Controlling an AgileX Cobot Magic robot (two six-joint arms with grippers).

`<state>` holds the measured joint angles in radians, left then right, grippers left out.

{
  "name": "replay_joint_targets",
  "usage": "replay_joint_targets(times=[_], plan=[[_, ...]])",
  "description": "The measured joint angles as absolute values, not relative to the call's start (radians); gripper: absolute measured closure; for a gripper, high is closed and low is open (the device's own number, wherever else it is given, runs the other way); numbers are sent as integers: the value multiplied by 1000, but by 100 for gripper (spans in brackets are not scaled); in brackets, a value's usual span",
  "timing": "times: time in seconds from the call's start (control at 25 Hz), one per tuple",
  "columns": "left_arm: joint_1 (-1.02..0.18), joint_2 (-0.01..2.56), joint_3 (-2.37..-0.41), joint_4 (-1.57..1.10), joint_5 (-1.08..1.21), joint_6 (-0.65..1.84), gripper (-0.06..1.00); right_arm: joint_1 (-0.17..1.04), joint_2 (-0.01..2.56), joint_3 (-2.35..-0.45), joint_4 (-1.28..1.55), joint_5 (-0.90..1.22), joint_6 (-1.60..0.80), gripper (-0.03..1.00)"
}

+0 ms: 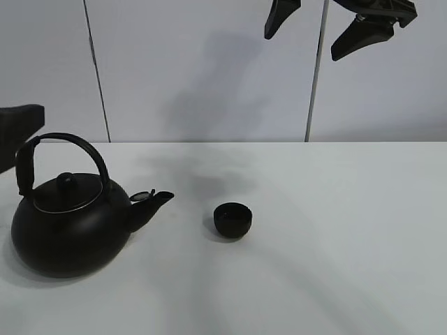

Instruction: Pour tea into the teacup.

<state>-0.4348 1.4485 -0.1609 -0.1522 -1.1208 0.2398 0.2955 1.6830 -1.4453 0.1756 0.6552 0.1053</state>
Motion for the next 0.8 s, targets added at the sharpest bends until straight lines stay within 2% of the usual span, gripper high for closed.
replay_joint_targets(times=[0.2,0.4,0.52,0.8], plan=[[-435,1307,-166,-151,-1054,238,35,296,1683,-1445,176,655,105,32],[-435,1179,-280,-149,-766,231,35,296,1683,-1445,176,655,105,32],[-435,1139,-435,-149,-467,230,35,296,1683,-1445,176,655,105,32],[-434,1199,-946,-154,446,185,35,296,1683,-1445,176,654,105,32]])
